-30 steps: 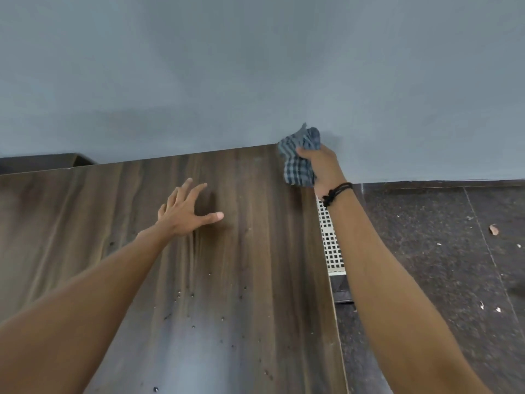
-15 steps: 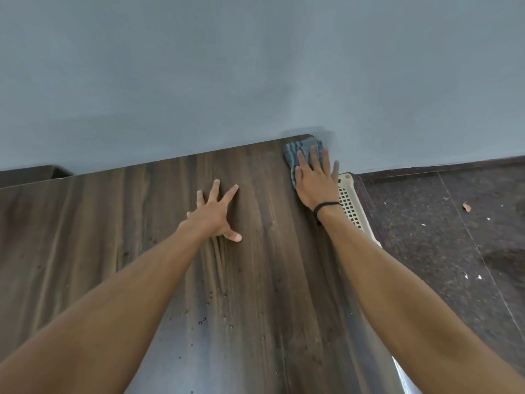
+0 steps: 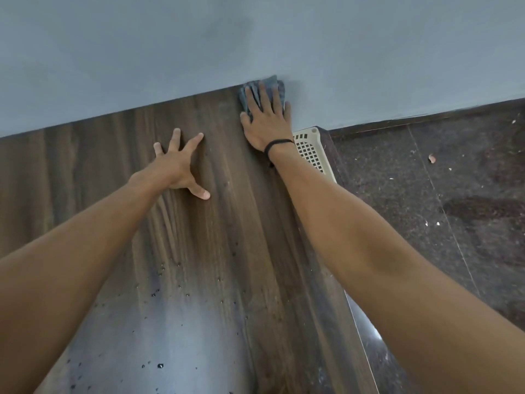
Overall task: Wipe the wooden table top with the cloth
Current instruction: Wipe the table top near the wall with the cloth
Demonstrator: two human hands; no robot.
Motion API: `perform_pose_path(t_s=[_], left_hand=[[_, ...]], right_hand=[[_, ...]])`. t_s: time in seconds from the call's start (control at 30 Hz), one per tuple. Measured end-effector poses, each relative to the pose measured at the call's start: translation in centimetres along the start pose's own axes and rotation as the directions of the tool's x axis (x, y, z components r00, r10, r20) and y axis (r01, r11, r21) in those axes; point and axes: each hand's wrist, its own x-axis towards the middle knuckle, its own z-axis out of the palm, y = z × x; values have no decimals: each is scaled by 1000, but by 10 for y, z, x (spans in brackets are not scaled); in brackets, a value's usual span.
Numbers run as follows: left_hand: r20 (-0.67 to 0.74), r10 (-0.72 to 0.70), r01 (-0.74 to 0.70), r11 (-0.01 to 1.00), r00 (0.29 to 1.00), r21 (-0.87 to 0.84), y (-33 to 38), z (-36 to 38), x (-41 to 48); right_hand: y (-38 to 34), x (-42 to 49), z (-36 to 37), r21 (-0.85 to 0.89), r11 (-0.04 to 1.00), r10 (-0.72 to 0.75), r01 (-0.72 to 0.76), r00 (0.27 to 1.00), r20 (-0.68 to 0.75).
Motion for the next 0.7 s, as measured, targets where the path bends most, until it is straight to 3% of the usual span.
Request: perform_pose_path(t_s=[0.17,0.33,0.5,0.63,0.7], left_hand=[[-15,10,-10,1000,1000,28,-3,4,-2],[-1,-5,5,1000,1000,2,0,-1,-1],[-10,4,-4,1000,1000,12,1,1,-9],[-6,-1,1,999,1000,-37,3,-1,-13],[5,-12,13,999,1000,-50,4,-1,-14]], right_hand=[[5,-34,11,-35,978,-207,207,978,23],[-3,7,-6,62,997,52,-54,998,34],[-4,-26,8,14,979,-206,205,976,76],[7,2,0,64,998,22,-23,999,26],[-13,9,1,88,995,41,-45,998,48]])
